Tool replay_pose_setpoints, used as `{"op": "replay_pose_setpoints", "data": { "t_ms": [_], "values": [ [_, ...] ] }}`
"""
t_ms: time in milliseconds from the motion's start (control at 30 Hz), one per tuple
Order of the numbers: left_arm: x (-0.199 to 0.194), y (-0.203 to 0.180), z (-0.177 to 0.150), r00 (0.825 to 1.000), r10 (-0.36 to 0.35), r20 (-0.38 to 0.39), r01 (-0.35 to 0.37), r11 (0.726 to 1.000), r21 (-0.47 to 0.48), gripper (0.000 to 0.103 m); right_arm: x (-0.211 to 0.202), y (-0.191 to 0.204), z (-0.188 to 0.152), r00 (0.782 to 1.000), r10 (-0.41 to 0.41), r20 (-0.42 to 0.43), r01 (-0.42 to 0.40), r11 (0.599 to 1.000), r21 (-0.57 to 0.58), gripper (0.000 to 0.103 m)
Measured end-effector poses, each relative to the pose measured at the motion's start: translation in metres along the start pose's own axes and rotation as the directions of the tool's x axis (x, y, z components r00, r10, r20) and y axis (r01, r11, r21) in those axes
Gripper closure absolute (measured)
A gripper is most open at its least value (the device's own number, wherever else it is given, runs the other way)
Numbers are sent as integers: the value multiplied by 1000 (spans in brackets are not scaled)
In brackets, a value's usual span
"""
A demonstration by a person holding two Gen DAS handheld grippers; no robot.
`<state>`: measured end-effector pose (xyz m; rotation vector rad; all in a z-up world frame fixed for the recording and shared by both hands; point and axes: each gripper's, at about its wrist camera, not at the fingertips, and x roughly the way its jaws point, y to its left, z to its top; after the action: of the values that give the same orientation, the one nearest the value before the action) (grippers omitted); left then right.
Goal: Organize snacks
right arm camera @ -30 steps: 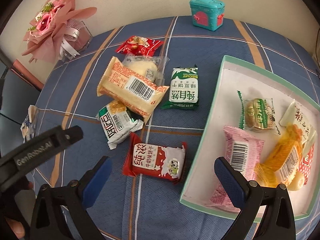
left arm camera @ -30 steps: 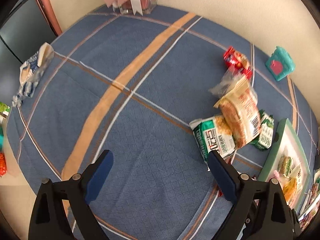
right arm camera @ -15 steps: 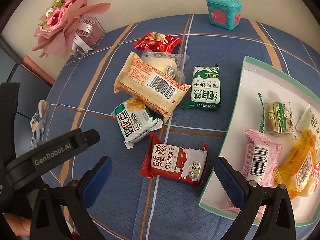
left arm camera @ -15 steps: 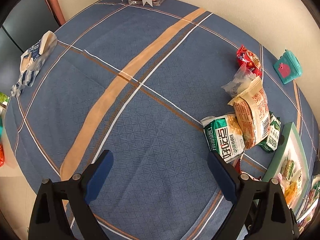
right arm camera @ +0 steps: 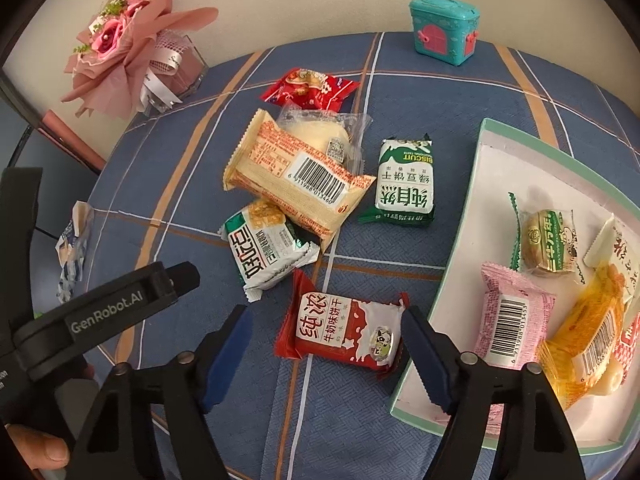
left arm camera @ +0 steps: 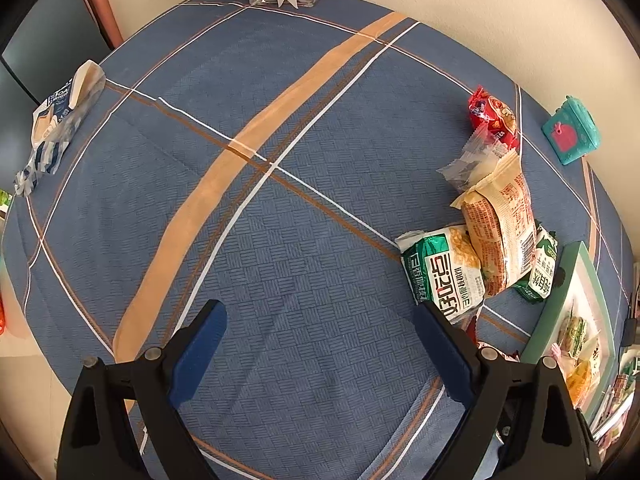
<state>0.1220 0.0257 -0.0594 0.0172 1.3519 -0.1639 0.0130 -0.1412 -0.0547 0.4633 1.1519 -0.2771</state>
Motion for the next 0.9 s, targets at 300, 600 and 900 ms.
{"op": "replay_pose_setpoints", "data": {
  "t_ms": [300,600,900],
  "values": [
    [6,-2,1,1000,1,-12,-1,1000,4,8,20,2,-1,997,-67,-48,66,998,-18,28],
    [9,-1,5,1000,11,-11,-11,1000,6,8,32,17,-1,990,-137,-44,135,989,-62,27],
    [7,-9,6,1000,22,-8,-21,999,29,8,45,21,2,984,-169,-55,165,983,-82,29]
  ]
}}
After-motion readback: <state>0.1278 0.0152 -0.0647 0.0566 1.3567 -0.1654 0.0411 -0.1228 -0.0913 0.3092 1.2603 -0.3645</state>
